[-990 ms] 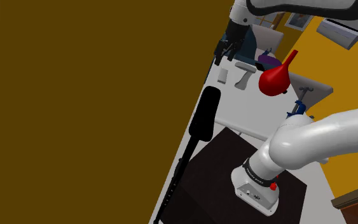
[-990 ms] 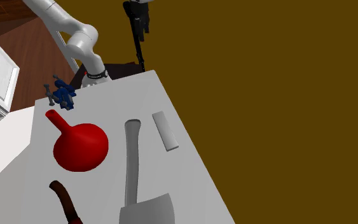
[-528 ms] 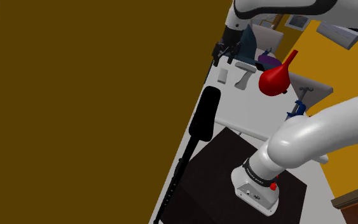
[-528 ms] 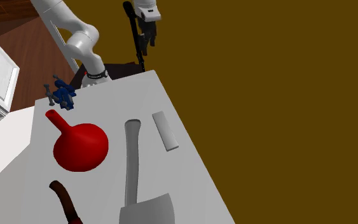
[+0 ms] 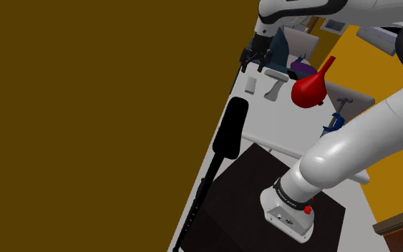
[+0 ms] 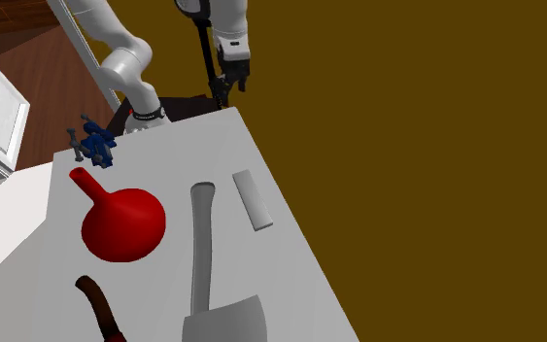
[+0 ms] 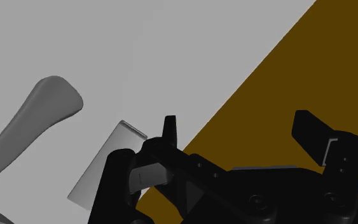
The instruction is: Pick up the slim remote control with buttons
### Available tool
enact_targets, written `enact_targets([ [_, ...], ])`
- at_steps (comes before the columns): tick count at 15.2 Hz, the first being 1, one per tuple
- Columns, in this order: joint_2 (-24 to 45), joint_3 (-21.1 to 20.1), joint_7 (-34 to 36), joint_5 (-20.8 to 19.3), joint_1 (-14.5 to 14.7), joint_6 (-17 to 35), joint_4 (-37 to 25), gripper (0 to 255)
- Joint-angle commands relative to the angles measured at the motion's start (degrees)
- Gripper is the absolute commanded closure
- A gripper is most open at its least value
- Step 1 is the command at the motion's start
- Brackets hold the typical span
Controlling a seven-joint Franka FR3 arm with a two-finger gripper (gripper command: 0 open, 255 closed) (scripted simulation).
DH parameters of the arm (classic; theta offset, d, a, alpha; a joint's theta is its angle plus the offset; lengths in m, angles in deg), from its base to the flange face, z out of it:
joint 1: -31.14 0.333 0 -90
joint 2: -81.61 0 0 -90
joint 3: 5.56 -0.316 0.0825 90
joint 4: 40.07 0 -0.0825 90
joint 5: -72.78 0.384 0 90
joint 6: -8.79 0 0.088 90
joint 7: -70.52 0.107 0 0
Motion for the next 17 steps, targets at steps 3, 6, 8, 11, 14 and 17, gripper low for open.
enact_targets([
  [3,12.38,3.73,-0.06,3.77,-1.59,10.29,-6.17,0],
  [6,17.87,6.02,-0.32,6.41,-2.78,11.23,-10.15,0],
  [8,21.56,7.16,-0.54,8.37,-3.99,11.62,-12.97,0],
  [11,27.08,8.15,-0.73,11.36,-6.53,11.85,-17.46,0],
  [14,32.53,8.57,-0.66,14.22,-9.62,11.69,-22.25,0],
  [17,37.93,8.81,-0.31,16.95,-12.92,11.18,-27.37,0],
])
